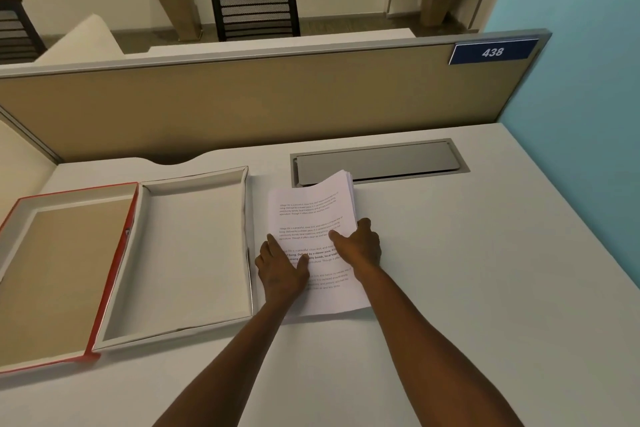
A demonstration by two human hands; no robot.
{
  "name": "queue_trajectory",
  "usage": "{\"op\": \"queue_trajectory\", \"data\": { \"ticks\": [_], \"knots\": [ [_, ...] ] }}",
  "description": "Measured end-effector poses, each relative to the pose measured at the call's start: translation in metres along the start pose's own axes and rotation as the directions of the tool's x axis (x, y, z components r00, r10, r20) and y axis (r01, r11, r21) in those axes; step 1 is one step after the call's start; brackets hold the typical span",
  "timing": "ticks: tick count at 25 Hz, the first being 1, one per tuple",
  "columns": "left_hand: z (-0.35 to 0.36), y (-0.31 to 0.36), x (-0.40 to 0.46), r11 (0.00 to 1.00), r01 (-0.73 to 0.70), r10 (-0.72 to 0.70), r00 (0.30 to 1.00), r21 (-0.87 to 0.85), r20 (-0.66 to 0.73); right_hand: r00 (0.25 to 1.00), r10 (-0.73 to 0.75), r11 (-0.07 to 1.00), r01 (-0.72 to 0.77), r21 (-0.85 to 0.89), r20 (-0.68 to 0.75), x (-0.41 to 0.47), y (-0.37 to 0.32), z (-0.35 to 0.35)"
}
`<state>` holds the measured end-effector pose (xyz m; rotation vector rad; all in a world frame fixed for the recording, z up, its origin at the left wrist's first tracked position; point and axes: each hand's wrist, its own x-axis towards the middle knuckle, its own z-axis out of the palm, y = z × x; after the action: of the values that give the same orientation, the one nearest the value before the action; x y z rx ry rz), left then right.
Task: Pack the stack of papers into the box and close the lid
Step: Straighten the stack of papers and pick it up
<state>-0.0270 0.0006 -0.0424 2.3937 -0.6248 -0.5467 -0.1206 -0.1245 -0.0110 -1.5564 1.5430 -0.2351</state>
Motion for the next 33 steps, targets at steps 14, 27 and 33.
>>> {"op": "queue_trajectory", "data": {
  "ticks": [14, 27, 33],
  "knots": [
    [-0.004, -0.001, -0.002, 0.997, 0.008, -0.011, 1.000, -0.075, -0.029, 0.979, -0.173, 0.983, 0.166, 0.077, 0.107, -0.001, 0.006, -0.010],
    [-0.019, 0.001, 0.004, 0.972, 0.079, -0.056, 0.993, -0.223, 0.106, 0.882, -0.224, 0.919, 0.049, 0.391, 0.414, 0.006, 0.024, -0.039],
    [-0.059, 0.018, 0.022, 0.752, 0.211, -0.010, 0.951, -0.625, 0.310, 0.810, -0.402, 0.845, 0.150, 0.513, 0.426, -0.017, 0.045, -0.067]
  ]
}}
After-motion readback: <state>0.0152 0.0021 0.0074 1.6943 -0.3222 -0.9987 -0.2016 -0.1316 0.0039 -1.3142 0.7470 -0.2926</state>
